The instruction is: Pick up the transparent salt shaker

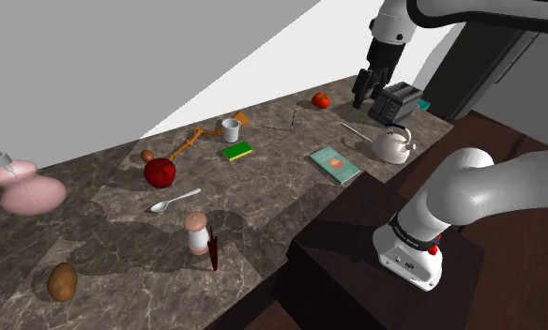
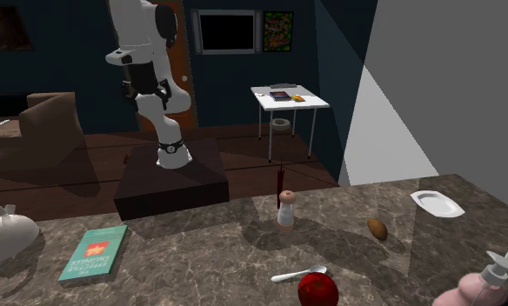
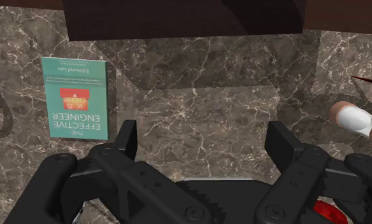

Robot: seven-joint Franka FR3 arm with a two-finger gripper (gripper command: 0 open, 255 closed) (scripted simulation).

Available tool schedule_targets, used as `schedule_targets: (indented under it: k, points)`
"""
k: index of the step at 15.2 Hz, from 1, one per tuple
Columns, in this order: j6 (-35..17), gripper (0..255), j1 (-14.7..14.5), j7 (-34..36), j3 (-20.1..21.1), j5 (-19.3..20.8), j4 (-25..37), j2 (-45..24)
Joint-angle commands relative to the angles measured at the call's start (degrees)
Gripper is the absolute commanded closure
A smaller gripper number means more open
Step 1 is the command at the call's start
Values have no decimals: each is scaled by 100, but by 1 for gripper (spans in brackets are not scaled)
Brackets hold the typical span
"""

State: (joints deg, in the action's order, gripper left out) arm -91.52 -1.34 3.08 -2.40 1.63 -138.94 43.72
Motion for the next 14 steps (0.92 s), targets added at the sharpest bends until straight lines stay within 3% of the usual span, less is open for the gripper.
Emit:
schedule_targets:
  k: [1, 14]
  points:
    - [0, 0, 0, 0, 0, 0, 0, 0]
    - [-1994, 0, -553, 1543, 1329, -840, -582, -1159]
